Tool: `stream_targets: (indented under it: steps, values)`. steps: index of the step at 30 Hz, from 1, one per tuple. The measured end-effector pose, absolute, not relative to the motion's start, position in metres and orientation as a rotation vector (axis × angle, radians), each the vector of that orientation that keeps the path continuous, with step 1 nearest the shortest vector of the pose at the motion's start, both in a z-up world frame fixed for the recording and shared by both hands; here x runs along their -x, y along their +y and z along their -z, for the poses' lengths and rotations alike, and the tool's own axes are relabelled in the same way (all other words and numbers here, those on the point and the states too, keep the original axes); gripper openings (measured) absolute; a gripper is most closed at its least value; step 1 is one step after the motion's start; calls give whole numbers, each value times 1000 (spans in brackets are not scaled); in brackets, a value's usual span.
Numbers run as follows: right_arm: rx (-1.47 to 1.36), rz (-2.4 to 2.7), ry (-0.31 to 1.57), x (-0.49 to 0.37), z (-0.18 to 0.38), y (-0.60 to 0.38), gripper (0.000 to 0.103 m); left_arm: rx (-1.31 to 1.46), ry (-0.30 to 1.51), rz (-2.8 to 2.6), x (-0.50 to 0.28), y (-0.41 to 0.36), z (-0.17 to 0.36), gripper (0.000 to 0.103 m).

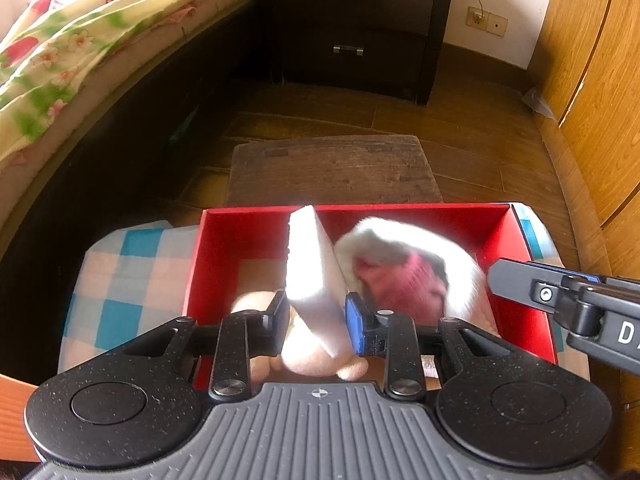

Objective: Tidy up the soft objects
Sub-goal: 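Open left tool to drop the white block while right tool releases the towel into the box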

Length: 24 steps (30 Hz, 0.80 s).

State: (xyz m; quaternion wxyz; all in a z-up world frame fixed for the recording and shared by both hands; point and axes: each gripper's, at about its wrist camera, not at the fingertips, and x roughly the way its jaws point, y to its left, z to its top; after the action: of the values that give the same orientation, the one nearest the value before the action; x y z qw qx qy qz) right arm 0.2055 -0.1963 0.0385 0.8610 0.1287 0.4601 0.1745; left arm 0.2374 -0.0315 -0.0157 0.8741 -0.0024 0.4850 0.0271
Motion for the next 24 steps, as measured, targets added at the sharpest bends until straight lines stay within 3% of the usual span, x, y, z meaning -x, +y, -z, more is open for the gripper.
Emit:
stream_targets:
  steps: [24]
  values:
    - [-293, -405, 1032, -154, -27, -185, 3, 168, 1014, -4, -152, -6, 13, 39]
